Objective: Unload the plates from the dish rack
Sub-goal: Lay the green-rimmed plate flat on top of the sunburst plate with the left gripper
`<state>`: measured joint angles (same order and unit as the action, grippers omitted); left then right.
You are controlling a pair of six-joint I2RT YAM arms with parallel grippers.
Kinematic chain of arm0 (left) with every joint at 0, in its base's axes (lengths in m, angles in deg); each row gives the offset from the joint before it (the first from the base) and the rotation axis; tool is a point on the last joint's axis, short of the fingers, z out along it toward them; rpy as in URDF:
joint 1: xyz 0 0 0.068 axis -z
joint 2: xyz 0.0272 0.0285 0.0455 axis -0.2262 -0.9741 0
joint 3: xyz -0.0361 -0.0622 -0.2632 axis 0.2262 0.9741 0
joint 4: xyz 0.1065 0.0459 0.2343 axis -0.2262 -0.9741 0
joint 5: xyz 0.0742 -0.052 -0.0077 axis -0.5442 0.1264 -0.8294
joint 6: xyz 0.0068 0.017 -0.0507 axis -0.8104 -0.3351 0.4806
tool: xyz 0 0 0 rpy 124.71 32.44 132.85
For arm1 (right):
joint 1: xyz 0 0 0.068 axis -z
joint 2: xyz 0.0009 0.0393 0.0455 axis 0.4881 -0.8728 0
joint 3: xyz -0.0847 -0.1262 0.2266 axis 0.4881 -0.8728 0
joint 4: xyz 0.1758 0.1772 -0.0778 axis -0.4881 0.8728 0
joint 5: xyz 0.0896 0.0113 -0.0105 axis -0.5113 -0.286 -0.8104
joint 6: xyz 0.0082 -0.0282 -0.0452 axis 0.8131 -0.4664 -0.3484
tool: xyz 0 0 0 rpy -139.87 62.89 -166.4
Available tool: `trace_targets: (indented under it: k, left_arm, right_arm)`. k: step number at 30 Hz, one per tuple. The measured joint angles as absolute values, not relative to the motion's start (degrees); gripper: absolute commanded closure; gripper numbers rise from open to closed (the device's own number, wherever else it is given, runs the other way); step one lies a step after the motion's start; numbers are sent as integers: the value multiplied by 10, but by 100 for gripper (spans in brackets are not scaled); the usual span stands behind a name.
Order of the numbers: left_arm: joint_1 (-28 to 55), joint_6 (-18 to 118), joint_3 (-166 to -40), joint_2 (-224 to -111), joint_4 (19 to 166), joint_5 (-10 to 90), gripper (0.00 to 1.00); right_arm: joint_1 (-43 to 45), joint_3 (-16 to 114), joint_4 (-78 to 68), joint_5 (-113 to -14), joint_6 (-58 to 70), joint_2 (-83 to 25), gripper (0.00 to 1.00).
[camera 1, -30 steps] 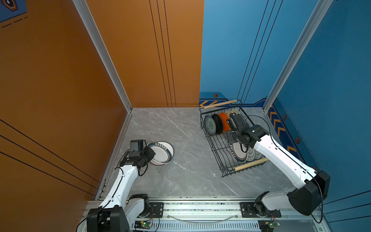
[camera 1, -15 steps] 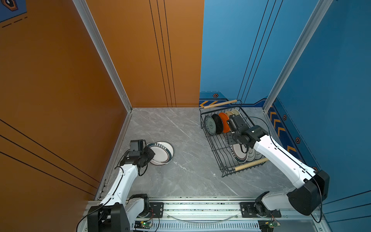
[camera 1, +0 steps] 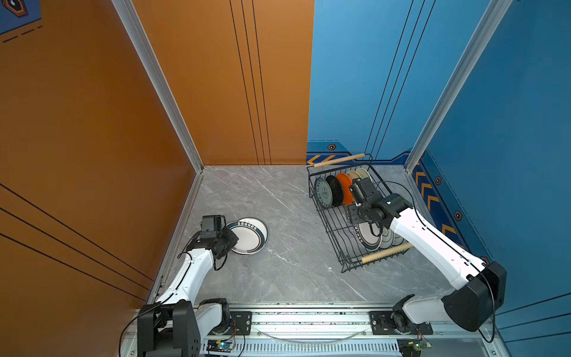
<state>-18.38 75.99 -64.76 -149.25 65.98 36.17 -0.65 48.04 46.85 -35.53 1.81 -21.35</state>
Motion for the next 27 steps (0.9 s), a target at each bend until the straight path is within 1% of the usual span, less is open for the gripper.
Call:
trace_targets:
  k: [8,11,20,25,27]
  left_arm:
    - [-184,749,-647,-1518,659,359,64]
    - [-184,746,-647,-1524,659,356,59]
    - [-184,733,-647,-1541,660,356,50]
    - [-184,732,-647,-1553,660,356,48]
    - [-184,732,-647,-1557,660,356,45]
  right_arm:
    - [-3,476,469,-357,18,-214,17]
    - [-3,475,469,-358,18,-214,17]
    - [1,466,469,-369,18,-213,17]
    - [4,461,469,-370,18,-211,17]
    - [4,459,469,-371,18,-209,17]
